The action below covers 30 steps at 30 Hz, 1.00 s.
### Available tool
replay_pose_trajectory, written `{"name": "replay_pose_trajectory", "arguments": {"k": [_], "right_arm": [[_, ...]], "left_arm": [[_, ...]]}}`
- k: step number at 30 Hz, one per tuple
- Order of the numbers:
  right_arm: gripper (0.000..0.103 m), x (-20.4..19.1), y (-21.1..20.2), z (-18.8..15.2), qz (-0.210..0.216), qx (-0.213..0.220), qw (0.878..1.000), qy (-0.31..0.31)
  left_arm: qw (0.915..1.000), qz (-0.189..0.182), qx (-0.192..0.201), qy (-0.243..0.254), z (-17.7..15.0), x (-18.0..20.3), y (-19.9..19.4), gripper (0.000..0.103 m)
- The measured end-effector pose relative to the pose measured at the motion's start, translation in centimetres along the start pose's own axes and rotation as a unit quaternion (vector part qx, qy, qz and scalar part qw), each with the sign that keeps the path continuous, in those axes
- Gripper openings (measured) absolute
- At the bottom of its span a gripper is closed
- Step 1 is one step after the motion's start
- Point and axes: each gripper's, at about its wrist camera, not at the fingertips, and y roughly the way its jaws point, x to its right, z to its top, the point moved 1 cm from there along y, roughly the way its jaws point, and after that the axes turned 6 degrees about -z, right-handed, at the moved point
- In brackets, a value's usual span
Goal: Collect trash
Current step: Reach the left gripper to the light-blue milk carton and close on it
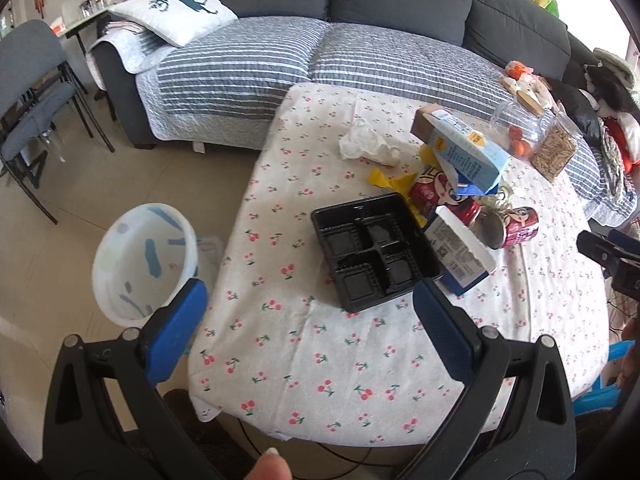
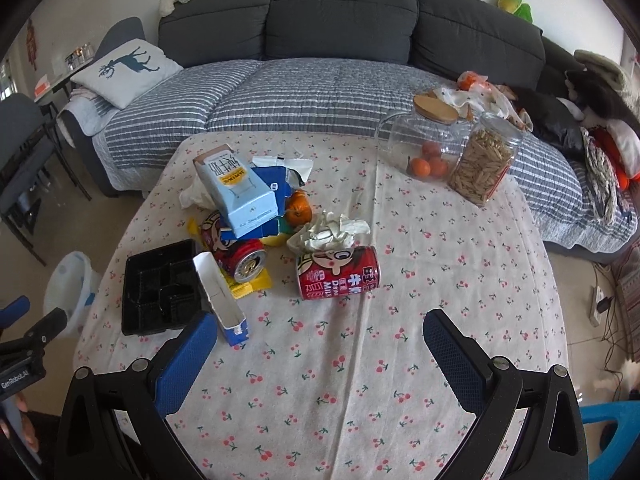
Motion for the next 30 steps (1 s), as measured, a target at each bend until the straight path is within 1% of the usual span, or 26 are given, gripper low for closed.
{"name": "replay_pose_trajectory", "arguments": {"k": [2,4,7,8,10,11,13,17,19,21,22,23,24,26,28,30], "right_arm": [[0.103,1.3,1.3,0.4,-0.016,0.003,1.0,0.01],[0.103,2.5,2.9,0.2,-0.042,-0.009,0.999,0.011],[0.103,4.2,4.8,0.2,-0.041,-0.034,0.999,0.012],[0.103,4.8,5.1,0.2,-0.037,-0.037,0.998,0.016],[0.103,5.5,5.5,0.6,-0.027,-0.037,0.999,0.022],[0.103,5.8,5.7,0.7,-0.025,-0.036,0.999,0.024],[0.103,6.6,6.1,0.9,-0.026,-0.037,0.998,0.033],[0.103,7.4,6.4,1.3,-0.013,-0.041,0.998,0.05],[0.103,7.6,6.3,1.4,-0.007,-0.039,0.998,0.051],[0.103,7.6,6.3,1.3,-0.007,-0.038,0.998,0.05],[0.103,7.5,6.3,1.3,-0.008,-0.039,0.998,0.048],[0.103,7.5,6.4,1.2,-0.009,-0.04,0.998,0.046],[0.103,7.5,6.5,1.2,-0.01,-0.042,0.998,0.045],[0.103,7.6,6.7,0.9,-0.016,-0.046,0.998,0.042],[0.103,7.6,7.1,0.8,-0.022,-0.053,0.998,0.04],[0.103,7.7,7.6,0.6,-0.025,-0.061,0.997,0.037]], "left_arm": [[0.9994,-0.026,-0.024,0.0,1.8,1.4,0.8,0.102],[0.9978,-0.052,-0.04,-0.011,3.8,3.1,1.5,0.102],[0.9962,-0.071,-0.049,-0.009,7.3,6.5,2.9,0.102],[0.995,-0.08,-0.057,-0.016,8.4,7.5,3.6,0.102],[0.9926,-0.085,-0.081,-0.032,10.0,8.9,5.5,0.101],[0.9915,-0.085,-0.09,-0.038,10.4,9.3,6.2,0.099],[0.9905,-0.074,-0.106,-0.047,11.2,10.6,8.1,0.098],[0.9893,-0.053,-0.123,-0.057,12.0,12.2,10.5,0.098],[0.9878,-0.048,-0.13,-0.07,12.5,12.8,11.6,0.098],[0.9873,-0.034,-0.136,-0.074,12.8,13.3,12.6,0.097],[0.9867,-0.028,-0.141,-0.076,13.0,13.4,13.2,0.096],[0.9857,-0.023,-0.146,-0.082,13.0,13.4,13.7,0.088],[0.9839,-0.021,-0.152,-0.092,12.9,13.2,14.1,0.082],[0.9802,-0.027,-0.162,-0.11,12.6,12.7,14.7,0.064],[0.9796,-0.034,-0.158,-0.12,12.5,12.4,14.5,0.062],[0.9814,-0.044,-0.148,-0.114,12.4,12.0,13.6,0.06]]}}
